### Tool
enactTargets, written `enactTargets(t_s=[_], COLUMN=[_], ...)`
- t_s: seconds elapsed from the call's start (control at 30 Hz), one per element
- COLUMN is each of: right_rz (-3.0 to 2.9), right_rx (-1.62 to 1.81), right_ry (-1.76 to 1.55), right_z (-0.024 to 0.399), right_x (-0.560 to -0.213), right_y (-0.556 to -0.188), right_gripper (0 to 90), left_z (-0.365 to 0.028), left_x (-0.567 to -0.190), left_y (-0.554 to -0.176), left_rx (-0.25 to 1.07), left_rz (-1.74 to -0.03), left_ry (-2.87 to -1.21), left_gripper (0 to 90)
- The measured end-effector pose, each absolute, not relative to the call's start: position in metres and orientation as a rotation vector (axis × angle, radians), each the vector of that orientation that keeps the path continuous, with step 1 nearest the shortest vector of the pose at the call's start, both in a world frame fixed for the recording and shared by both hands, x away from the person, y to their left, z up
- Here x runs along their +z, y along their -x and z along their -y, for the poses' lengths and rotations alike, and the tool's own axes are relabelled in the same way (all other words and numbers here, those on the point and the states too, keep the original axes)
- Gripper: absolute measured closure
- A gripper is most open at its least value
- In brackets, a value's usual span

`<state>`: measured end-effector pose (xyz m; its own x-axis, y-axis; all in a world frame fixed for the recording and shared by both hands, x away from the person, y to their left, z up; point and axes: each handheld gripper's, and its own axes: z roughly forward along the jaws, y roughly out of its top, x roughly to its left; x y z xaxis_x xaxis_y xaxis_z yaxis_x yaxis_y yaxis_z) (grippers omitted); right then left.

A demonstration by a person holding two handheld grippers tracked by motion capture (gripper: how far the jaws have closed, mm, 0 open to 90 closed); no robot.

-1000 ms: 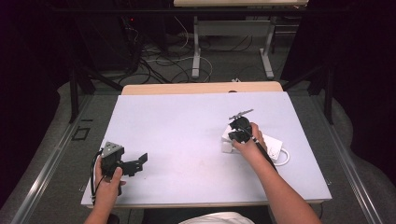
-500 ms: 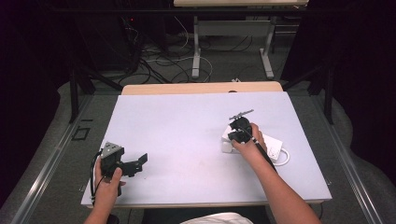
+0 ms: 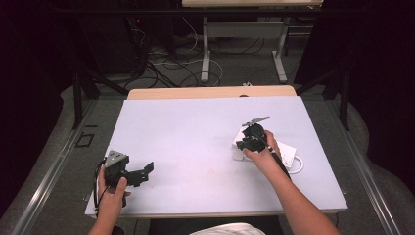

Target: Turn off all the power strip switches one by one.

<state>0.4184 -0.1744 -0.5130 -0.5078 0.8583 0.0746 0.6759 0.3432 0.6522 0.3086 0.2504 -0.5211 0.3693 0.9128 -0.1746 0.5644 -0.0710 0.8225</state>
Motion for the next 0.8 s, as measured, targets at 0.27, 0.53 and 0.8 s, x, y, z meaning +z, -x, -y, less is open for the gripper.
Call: enactTargets(t_s=[0.27,0.53,0.8], right_rz=[-2.351,-2.342,-2.280], right_rx=[0.939,0.931,0.930], right_ry=[-1.333,-1.290,-1.285], right_z=[0.180,0.192,0.208], right_x=[-0.511,-0.503,-0.503], right_y=[-0.407,-0.393,-0.371], right_gripper=[44.0,38.0,26.6], left_z=[-0.250,-0.251,-0.251], left_x=[-0.521,-0.521,-0.521], left_y=[-0.309,-0.309,-0.309], left_rx=[0.501,0.492,0.496], left_rz=[-1.305,-1.307,-1.304], left_ry=[-1.748,-1.758,-1.758], left_gripper=[0.2,0.2,0.2])
